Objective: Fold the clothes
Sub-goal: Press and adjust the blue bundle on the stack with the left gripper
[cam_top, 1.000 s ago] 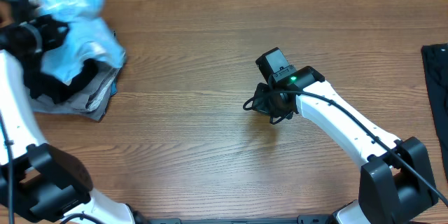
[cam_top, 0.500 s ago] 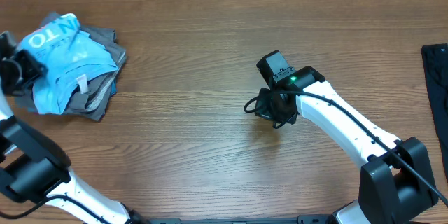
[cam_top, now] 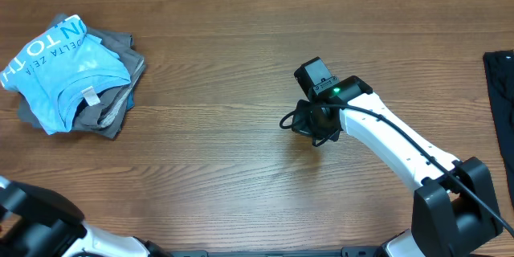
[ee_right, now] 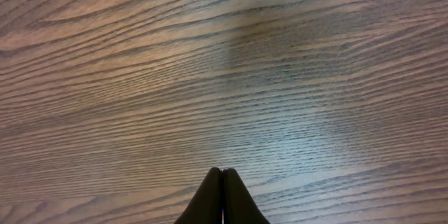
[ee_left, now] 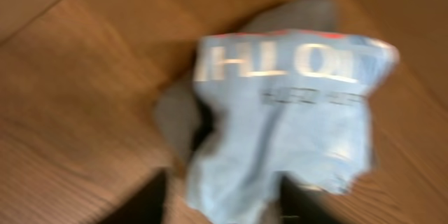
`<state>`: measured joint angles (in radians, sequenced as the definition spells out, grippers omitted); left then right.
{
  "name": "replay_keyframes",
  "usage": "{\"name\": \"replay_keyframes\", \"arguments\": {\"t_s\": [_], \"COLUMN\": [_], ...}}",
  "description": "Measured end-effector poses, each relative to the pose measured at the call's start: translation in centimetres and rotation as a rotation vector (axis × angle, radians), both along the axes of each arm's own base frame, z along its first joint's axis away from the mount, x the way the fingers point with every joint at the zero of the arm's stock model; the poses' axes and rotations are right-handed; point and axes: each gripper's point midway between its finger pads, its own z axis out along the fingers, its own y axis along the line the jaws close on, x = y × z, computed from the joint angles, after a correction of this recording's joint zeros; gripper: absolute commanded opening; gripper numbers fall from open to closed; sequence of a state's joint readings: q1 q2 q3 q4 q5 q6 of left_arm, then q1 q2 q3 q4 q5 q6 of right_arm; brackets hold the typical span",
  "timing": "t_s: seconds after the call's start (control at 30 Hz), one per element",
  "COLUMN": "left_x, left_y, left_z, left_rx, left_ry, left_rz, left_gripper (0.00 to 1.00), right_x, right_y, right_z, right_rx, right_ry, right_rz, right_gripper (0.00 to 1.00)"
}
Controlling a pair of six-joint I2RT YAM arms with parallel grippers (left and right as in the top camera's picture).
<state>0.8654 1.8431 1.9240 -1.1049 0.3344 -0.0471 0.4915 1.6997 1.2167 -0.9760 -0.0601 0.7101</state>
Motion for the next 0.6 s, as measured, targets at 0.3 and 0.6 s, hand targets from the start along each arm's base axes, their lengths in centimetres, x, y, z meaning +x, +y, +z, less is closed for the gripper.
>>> {"name": "replay_keyframes", "arguments": {"t_s": [0.3, 0.6], "left_x": [6.3, 12.8], "left_y": [-9.0, -14.2], "left_z": [-0.7, -13.1], "left_rx": [0.020, 0.045], "left_ry": [-0.024, 0.184], "left_rz": [-0.330, -0.483], "left_gripper": [0.04, 0.05], "right_x": [0.4, 0.0], "right_y": [0.2, 0.0], "right_z": [0.1, 0.0], "right_rx": [0.009, 0.000], "right_ry": [-0.017, -0.001], "right_rz": [0.000, 0.000], "right_gripper": [0.04, 0.04]}}
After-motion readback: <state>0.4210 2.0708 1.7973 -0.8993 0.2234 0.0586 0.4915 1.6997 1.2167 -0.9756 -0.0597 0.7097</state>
